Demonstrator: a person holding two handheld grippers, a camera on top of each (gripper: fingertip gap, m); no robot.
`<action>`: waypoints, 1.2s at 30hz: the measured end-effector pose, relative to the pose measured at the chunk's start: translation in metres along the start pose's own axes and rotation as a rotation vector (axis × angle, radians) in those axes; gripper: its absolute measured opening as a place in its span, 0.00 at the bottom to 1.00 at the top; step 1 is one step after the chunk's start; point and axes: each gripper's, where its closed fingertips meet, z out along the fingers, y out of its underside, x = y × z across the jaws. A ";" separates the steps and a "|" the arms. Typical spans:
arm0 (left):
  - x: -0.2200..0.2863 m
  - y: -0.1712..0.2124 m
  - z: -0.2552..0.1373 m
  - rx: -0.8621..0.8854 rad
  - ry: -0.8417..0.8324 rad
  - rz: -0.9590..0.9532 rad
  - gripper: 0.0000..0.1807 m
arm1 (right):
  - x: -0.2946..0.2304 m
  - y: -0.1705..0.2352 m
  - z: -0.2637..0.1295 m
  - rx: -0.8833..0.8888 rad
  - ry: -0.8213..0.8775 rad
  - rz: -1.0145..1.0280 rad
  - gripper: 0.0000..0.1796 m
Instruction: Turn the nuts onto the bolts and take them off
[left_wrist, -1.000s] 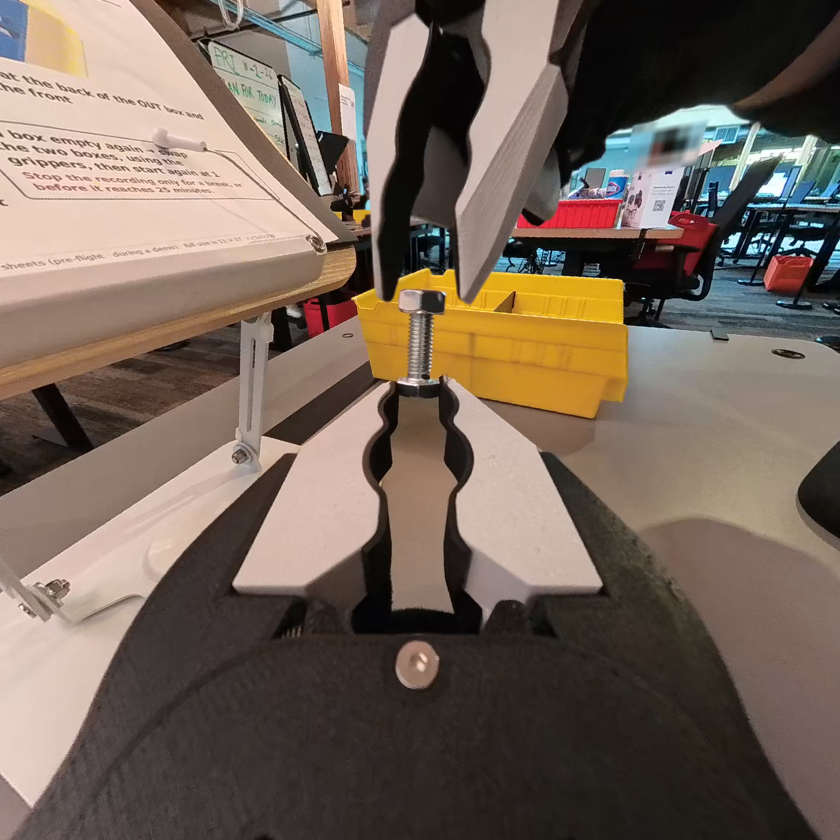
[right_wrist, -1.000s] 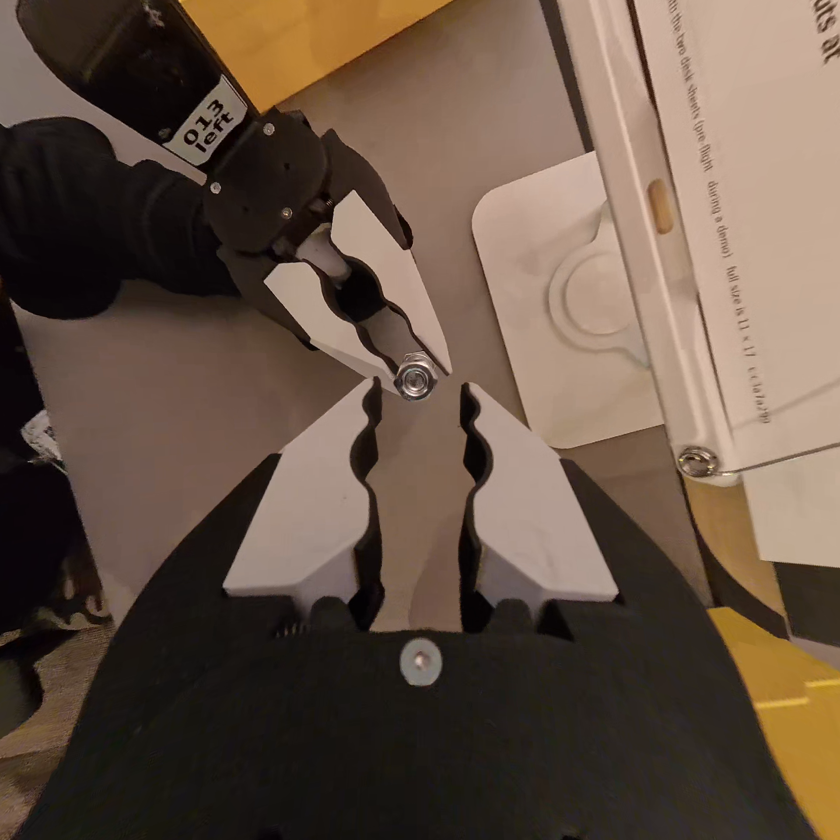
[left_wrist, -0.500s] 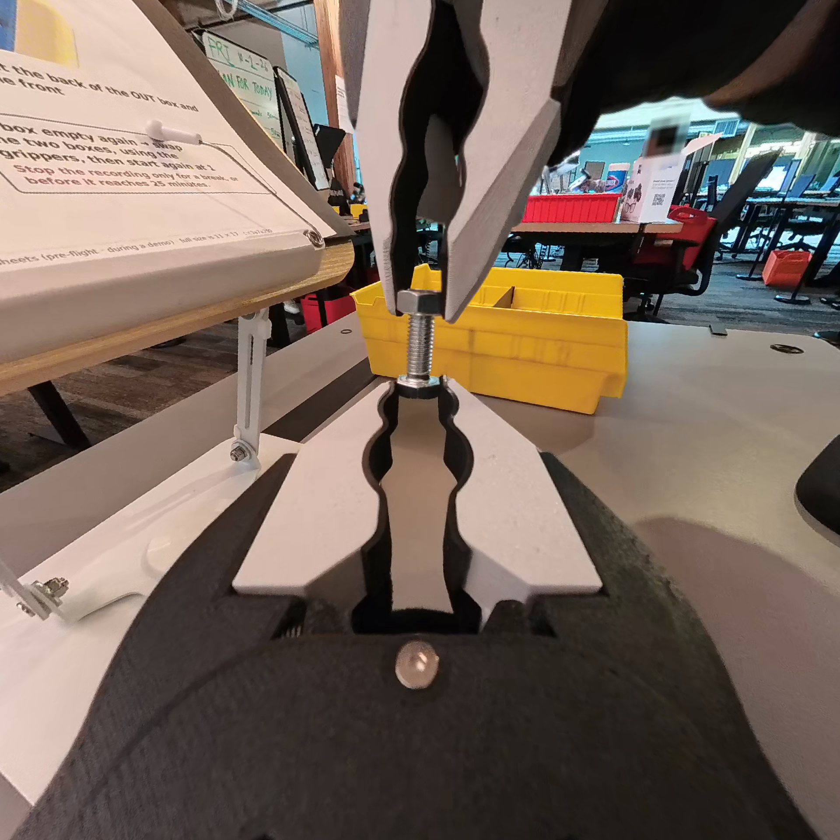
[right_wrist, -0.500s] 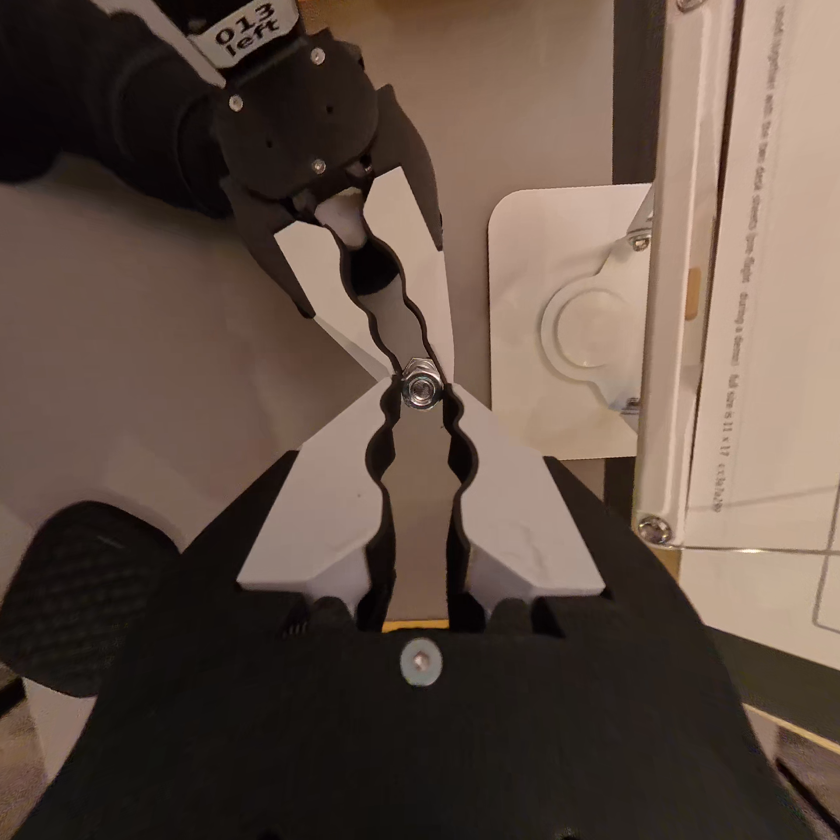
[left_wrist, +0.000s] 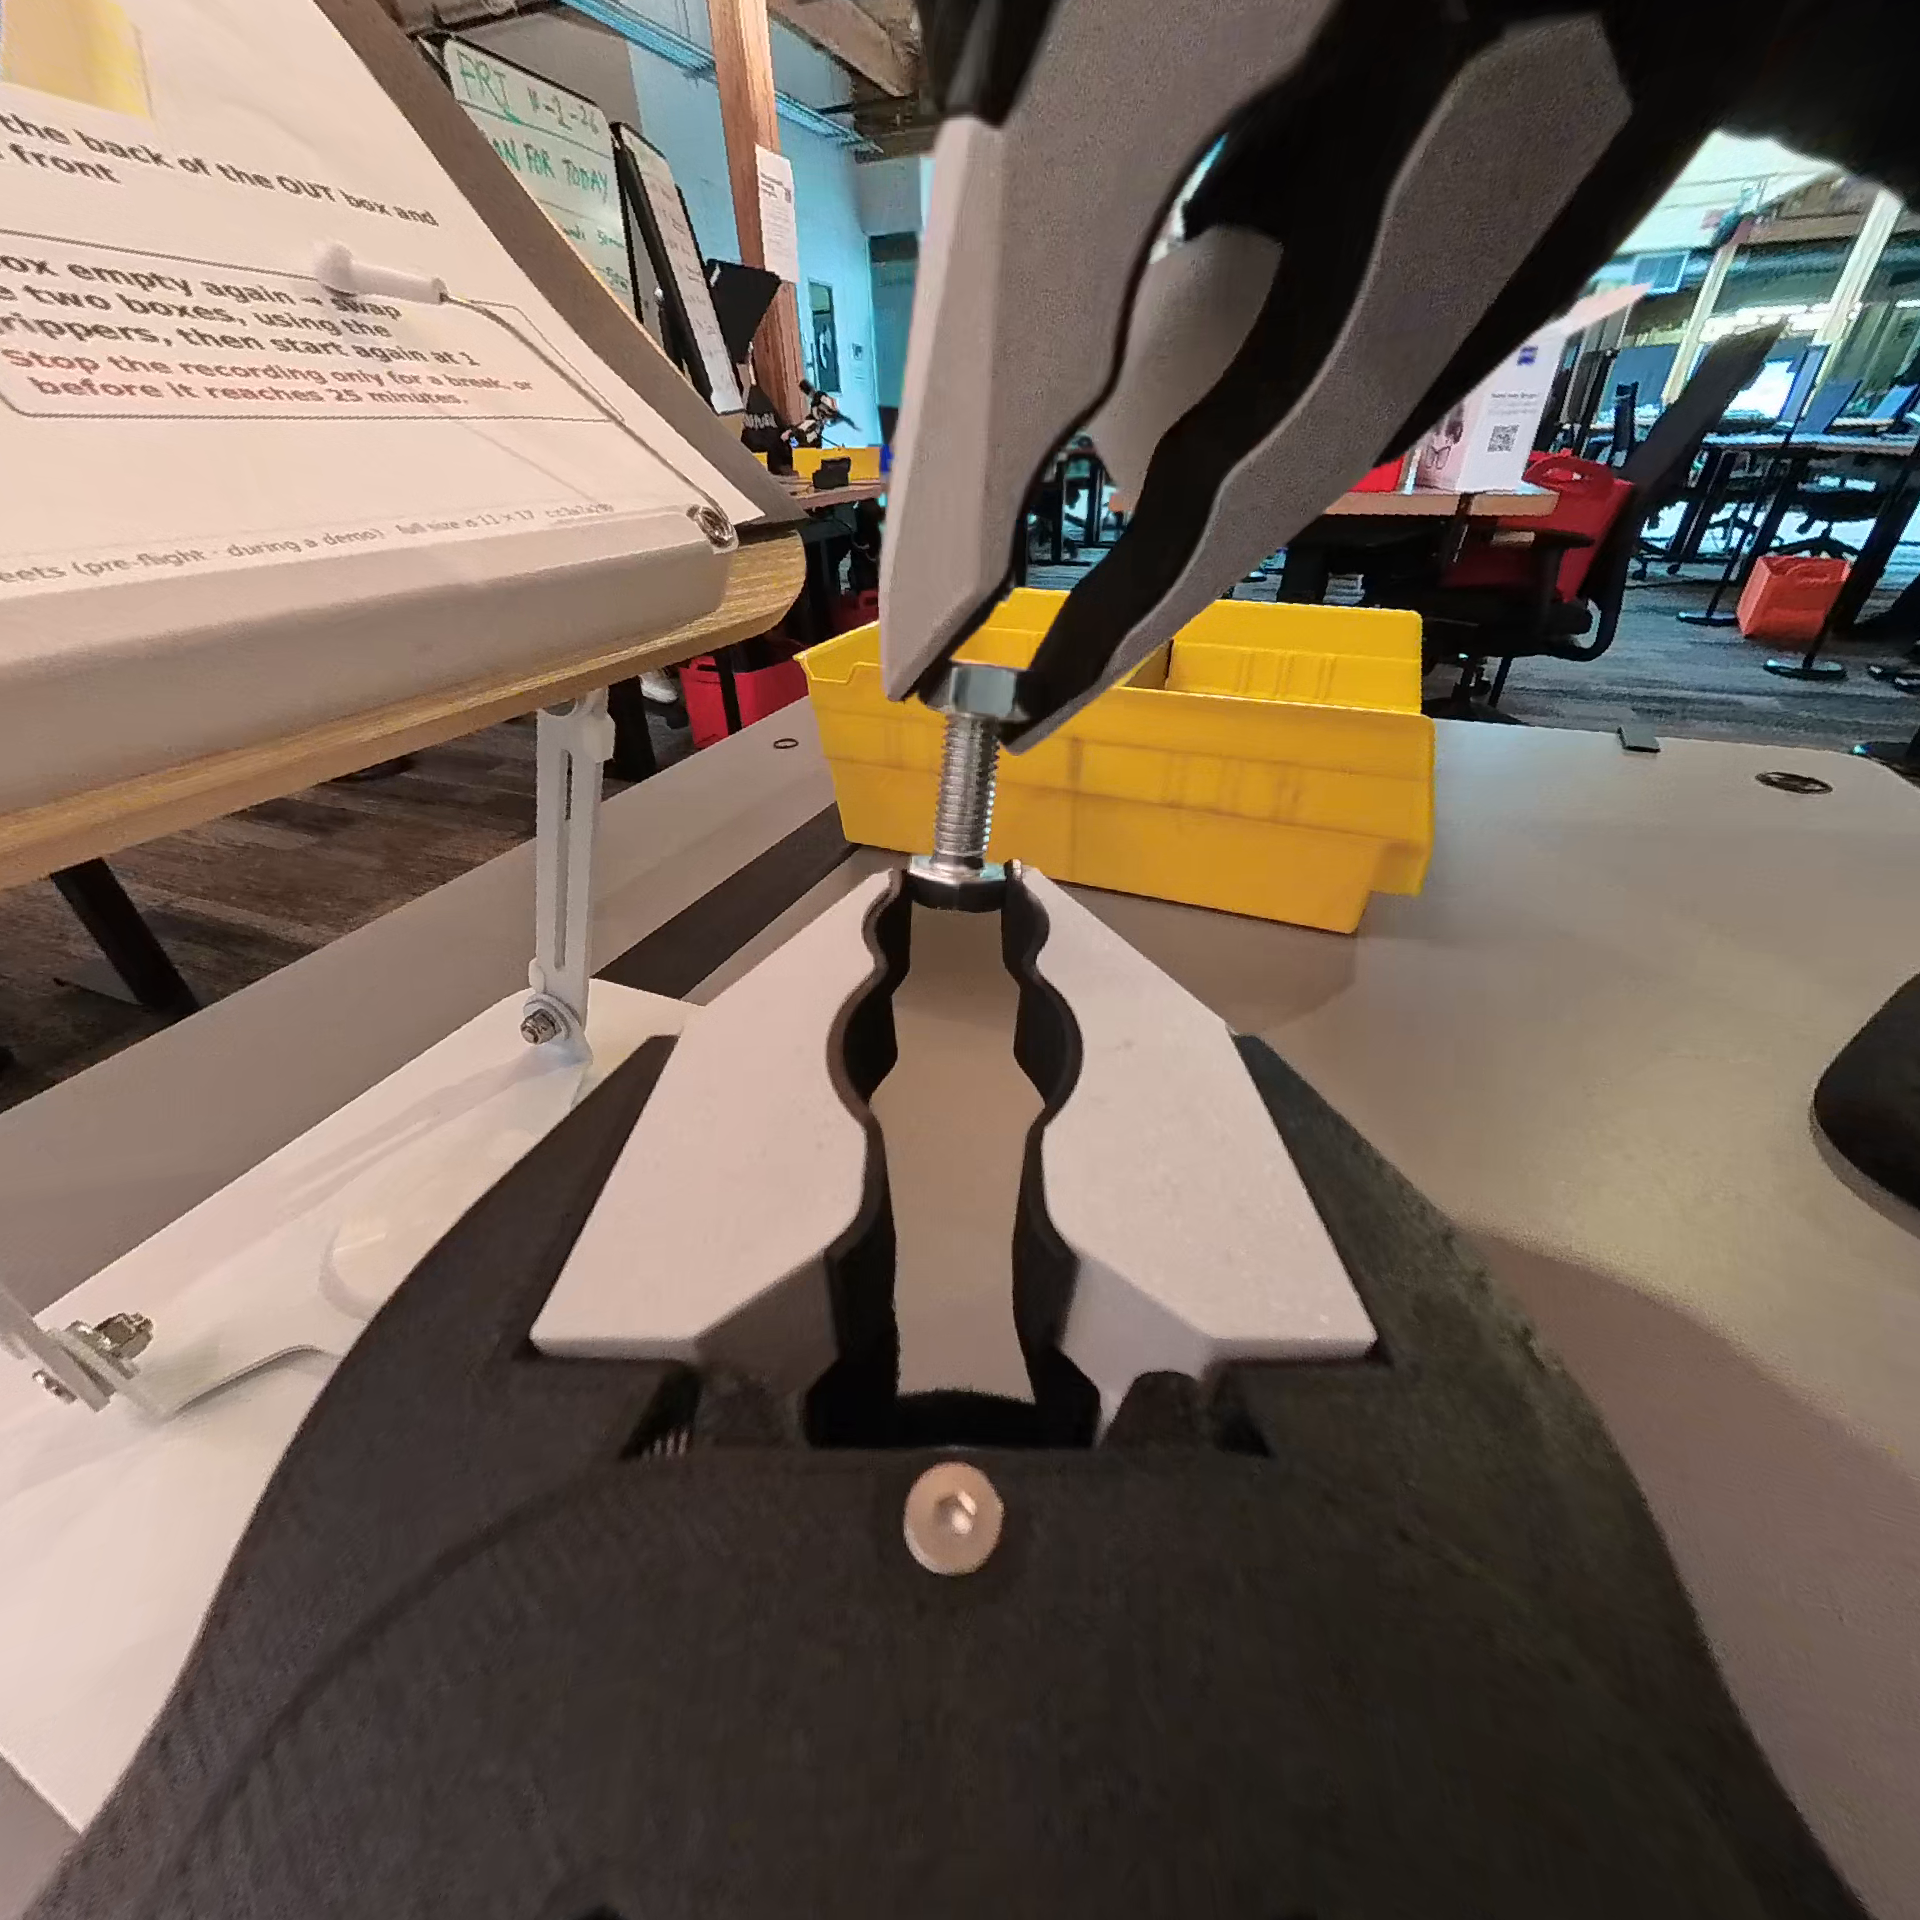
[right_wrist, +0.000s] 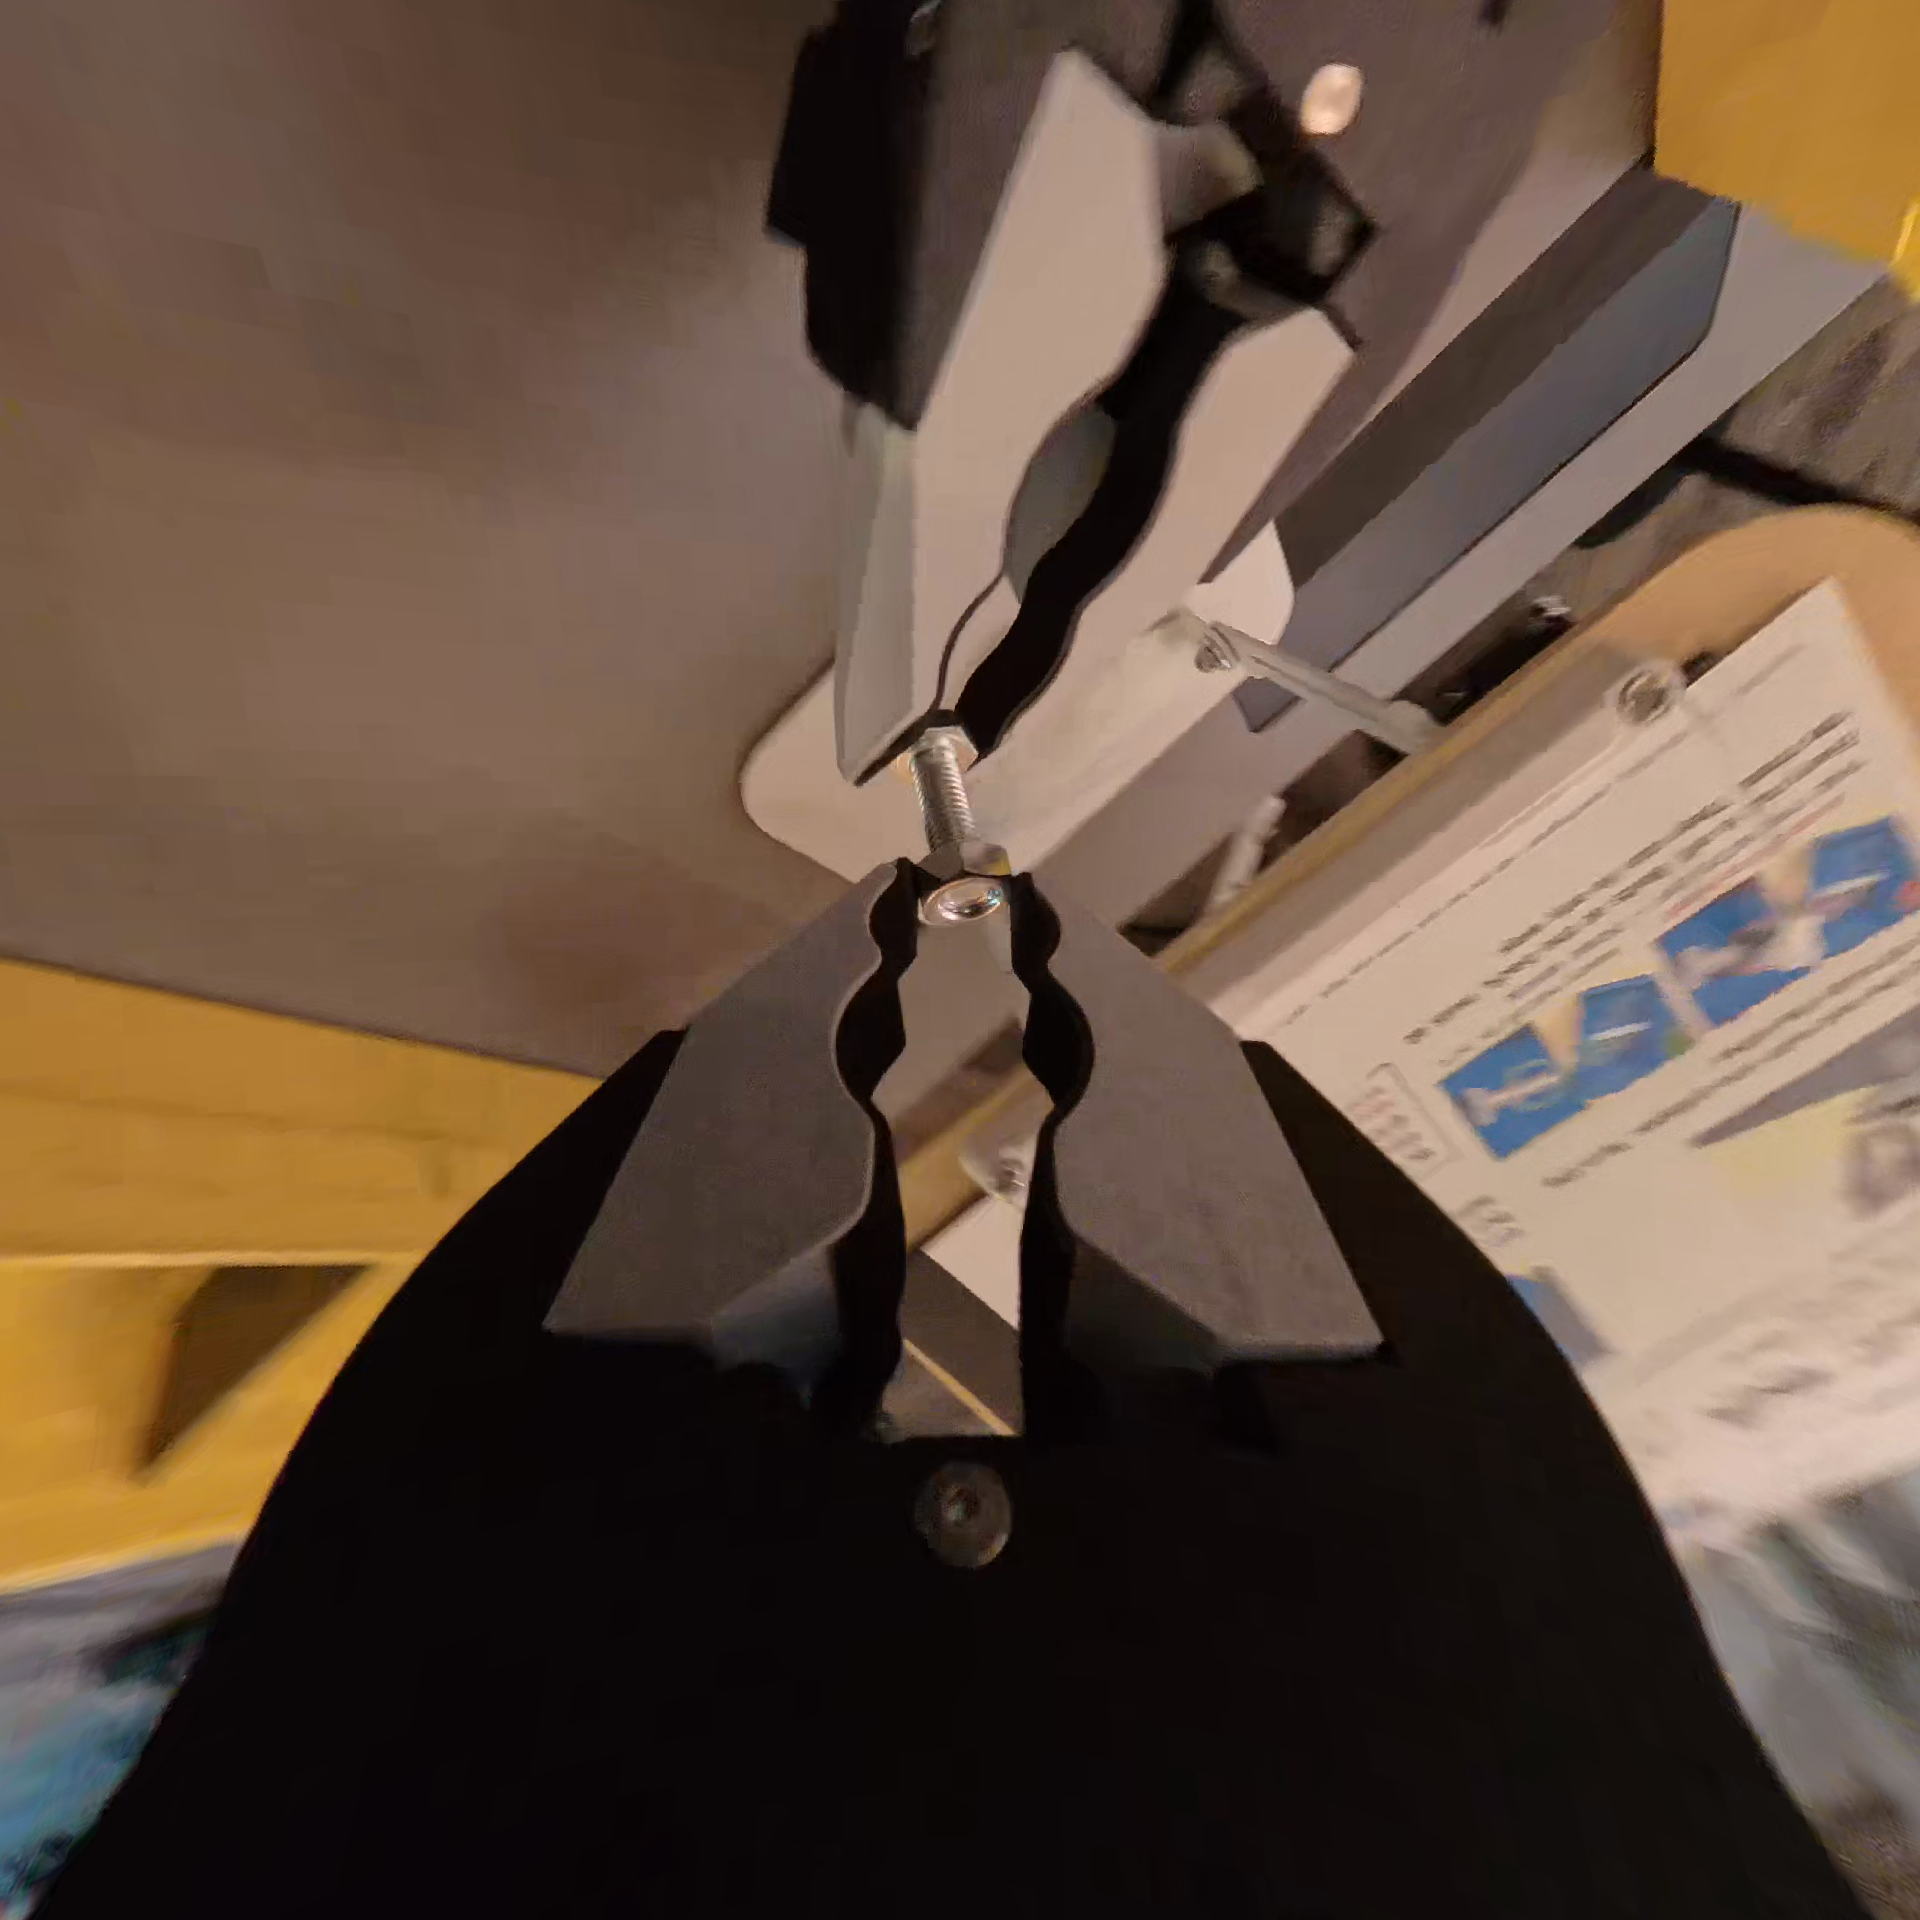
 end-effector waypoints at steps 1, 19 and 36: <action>0.000 0.000 0.000 0.001 0.001 -0.001 0.09 | 0.002 0.002 0.000 -0.052 0.042 -0.088 0.09; -0.004 -0.005 -0.002 0.022 -0.018 -0.003 0.09 | 0.008 0.006 -0.015 0.338 -0.156 0.975 0.19; -0.002 -0.002 0.000 0.010 -0.015 0.000 0.09 | -0.001 -0.005 -0.004 0.502 -0.338 1.128 0.09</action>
